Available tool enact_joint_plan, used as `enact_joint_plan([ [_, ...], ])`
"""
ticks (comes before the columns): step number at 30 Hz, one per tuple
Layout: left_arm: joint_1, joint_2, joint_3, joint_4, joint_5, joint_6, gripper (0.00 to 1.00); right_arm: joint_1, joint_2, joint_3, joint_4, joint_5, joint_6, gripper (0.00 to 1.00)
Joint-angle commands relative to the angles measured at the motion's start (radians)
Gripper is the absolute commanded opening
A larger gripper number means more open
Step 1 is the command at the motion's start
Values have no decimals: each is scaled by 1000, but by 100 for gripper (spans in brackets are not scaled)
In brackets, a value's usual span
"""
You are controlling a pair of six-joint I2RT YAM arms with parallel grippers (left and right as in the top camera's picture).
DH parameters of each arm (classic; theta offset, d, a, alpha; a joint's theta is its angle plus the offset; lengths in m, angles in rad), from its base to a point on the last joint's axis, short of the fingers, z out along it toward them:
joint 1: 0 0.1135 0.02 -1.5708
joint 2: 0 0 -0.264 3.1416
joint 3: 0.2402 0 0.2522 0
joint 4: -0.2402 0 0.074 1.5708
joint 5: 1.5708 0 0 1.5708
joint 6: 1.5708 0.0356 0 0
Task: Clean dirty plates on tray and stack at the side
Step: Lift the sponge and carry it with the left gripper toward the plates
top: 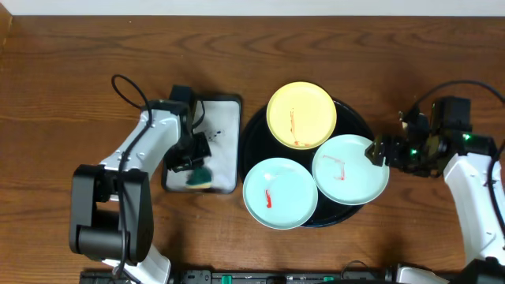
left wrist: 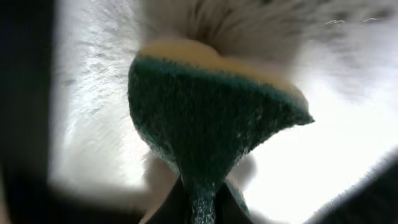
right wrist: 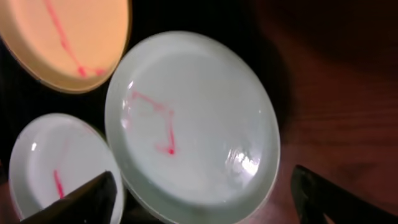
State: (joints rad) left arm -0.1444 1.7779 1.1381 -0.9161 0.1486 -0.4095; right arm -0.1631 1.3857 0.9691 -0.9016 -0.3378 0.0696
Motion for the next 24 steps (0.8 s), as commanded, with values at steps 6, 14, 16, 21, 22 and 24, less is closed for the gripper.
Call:
enact_joint_plan([
  [6, -45, -172, 164, -90, 1, 66, 8, 31, 0, -73, 82, -188, -65, 80],
  [14, -105, -305, 164, -99, 2, 64, 8, 70, 0, -60, 37, 170, 121, 81],
  [16, -127, -309, 164, -96, 26, 64, 7, 45, 0, -54, 44, 212, 149, 79],
  [21, -196, -306, 164, -29, 92, 63, 7, -3, 25, -54, 68, 251, 177, 73],
  [22, -210, -306, 164, -11, 91, 64, 7, -3, 40, -55, 76, 251, 177, 72],
  [24, -233, -306, 165, 20, 93, 50, 8, 5, 79, -55, 88, 251, 177, 72],
])
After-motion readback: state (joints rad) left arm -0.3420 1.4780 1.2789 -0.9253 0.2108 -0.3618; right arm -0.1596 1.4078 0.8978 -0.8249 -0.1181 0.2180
